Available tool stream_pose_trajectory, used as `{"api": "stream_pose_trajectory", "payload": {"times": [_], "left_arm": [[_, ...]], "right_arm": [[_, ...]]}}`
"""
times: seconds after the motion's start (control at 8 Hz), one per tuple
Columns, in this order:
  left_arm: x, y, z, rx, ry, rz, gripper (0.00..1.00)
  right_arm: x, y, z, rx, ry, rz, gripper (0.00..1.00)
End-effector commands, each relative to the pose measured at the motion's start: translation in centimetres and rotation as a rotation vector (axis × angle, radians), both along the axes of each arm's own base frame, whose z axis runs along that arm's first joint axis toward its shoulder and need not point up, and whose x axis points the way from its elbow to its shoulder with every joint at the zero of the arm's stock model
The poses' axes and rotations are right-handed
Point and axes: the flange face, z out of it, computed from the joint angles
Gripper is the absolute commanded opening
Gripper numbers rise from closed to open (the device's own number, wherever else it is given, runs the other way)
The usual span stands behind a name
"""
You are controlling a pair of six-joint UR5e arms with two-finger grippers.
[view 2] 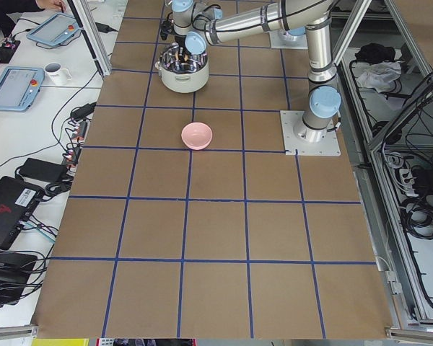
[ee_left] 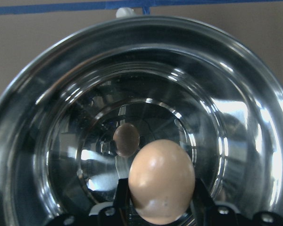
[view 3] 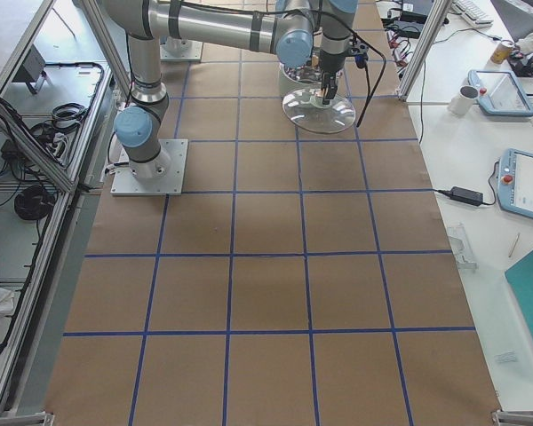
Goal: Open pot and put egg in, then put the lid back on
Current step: 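Carry the egg with the left gripper over the open pot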
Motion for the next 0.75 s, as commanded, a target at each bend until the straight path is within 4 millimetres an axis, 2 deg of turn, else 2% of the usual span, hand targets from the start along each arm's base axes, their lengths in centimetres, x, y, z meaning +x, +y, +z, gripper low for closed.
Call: {"api": "stream_pose_trajectory", "payload": {"times": [0.0, 0.25, 0.62], "left_arm": [[-1.9, -0.6, -2.6, 0.022, 0.02, -0.019, 0.27], [-3.1, 0.3, -2.7, 0.023, 0.01, -0.039, 0.27], [-3.0, 0.6, -4.0, 0.047, -0.019, -0.048, 0.27]], "right_arm": [[0.0, 0.1, -0.1, 0.002, -0.001, -0.001, 0.0], [0.0, 0.1, -0.1, 0.002, -0.001, -0.001, 0.0], [0.0, 0.0, -0.1, 0.001, -0.001, -0.001, 0.0]]}}
